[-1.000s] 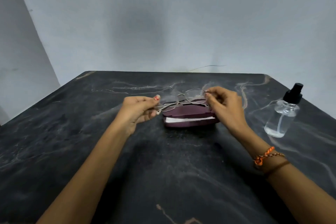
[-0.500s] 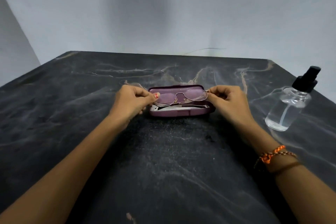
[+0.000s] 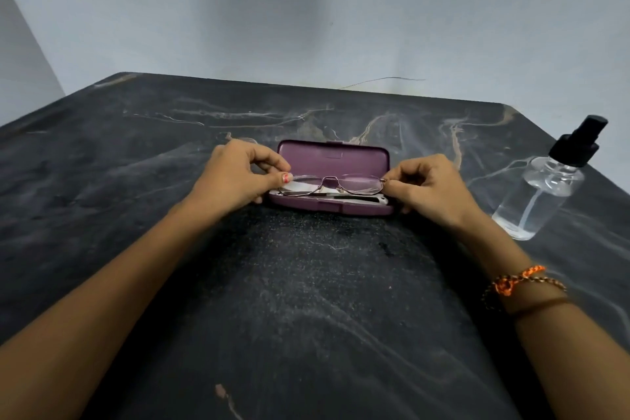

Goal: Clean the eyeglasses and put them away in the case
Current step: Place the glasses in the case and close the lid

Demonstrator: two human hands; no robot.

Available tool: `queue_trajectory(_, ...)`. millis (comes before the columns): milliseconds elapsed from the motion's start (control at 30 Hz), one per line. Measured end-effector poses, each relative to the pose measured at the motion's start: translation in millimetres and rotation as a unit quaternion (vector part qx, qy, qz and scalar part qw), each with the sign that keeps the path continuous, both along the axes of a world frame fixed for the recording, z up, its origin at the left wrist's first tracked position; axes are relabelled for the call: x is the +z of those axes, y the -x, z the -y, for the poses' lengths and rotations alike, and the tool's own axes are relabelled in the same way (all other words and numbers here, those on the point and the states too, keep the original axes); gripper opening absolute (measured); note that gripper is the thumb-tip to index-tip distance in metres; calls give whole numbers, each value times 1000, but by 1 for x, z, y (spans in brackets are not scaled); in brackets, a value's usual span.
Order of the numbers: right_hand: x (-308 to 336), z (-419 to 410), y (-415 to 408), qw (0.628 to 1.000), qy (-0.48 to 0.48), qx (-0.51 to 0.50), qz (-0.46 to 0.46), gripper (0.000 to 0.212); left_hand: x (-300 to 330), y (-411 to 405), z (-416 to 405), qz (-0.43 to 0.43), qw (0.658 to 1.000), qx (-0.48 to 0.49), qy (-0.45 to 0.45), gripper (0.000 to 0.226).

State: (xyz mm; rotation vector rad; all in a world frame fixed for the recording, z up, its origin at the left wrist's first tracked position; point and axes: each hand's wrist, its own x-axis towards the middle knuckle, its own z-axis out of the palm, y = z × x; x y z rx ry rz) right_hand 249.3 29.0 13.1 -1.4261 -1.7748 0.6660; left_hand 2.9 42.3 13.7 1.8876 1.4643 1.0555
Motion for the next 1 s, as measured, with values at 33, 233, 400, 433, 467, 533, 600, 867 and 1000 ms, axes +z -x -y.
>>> queue_trajectory(33,0,0,0,1000,-4,-1,7,16,1,0,0,-4,1000,-3,2,7)
queue_trajectory(233,2,1,-2,999,-19,-4,49,12,7,5,-1,8,996,-49,78,36)
queue_trajectory(400,4,2,-5,999,-10,8,42,13,8,13,-1,1,990,-89,108,60)
queue_trajectory(433,4,2,-5,999,-7,11,38,14,8,13,-1,-8,990,-93,107,62)
queue_trajectory(467,4,2,-5,999,-6,14,32,15,8,13,-1,-14,990,-95,107,63)
queue_trajectory(533,4,2,-4,1000,-6,16,21,19,8,12,0,-18,989,-96,109,62)
queue_trajectory(600,4,2,-3,1000,-6,13,24,21,9,11,1,-17,989,-95,110,61)
queue_trajectory(867,8,5,-2,999,-4,7,42,21,13,9,5,-43,988,-92,120,62)
queue_trajectory(1000,10,6,-3,999,-11,10,52,23,13,10,4,-63,986,-95,121,61)
